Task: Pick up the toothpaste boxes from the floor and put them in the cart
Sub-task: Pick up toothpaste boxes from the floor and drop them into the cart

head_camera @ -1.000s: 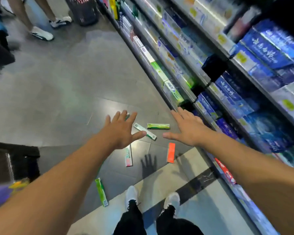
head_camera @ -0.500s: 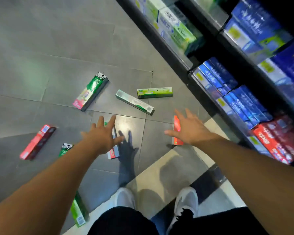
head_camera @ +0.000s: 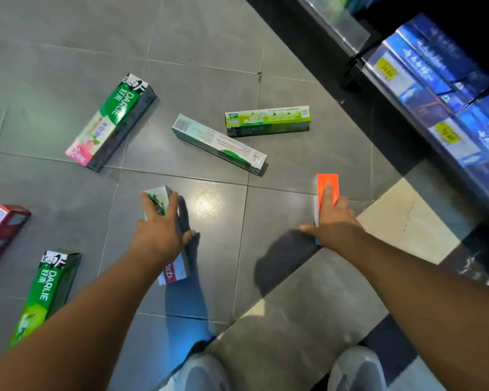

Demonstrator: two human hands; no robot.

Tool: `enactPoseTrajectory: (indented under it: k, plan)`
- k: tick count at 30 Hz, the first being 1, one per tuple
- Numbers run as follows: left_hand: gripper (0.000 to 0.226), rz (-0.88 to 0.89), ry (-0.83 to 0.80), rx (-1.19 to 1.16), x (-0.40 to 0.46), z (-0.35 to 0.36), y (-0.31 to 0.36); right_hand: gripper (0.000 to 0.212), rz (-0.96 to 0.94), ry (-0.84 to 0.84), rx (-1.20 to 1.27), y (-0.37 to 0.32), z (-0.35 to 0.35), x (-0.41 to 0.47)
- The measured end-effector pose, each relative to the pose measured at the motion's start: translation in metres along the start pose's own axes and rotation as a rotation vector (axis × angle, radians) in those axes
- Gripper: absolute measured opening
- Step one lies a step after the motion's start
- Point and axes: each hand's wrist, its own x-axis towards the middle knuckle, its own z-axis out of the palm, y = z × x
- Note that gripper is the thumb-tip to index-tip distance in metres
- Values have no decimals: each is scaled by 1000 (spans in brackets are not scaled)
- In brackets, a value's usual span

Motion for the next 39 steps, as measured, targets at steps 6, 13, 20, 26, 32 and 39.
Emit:
enactPoseTrajectory:
  k: [6, 13, 20, 26, 32, 39]
  plan:
    - [78, -32, 71, -27, 6, 8, 8, 109, 73, 114, -1, -7, 18, 18]
    - [79, 10, 78, -146, -47, -63, 11, 98, -20, 117, -22, -18, -27, -43]
    - [79, 144, 64, -254, -188, -226, 41, 99, -186, 90, 165, -28, -183, -199]
    - [86, 379, 80, -291, -331, -410, 78, 89, -233, 77, 360, -8, -363, -364]
    - [83, 689, 51, -213, -464, -568, 130, 111, -257, 205, 601, 33, -502, -511]
    - [84, 1084, 19, -114, -574, -622, 211, 110, -207, 476, 851, 120, -543, -647]
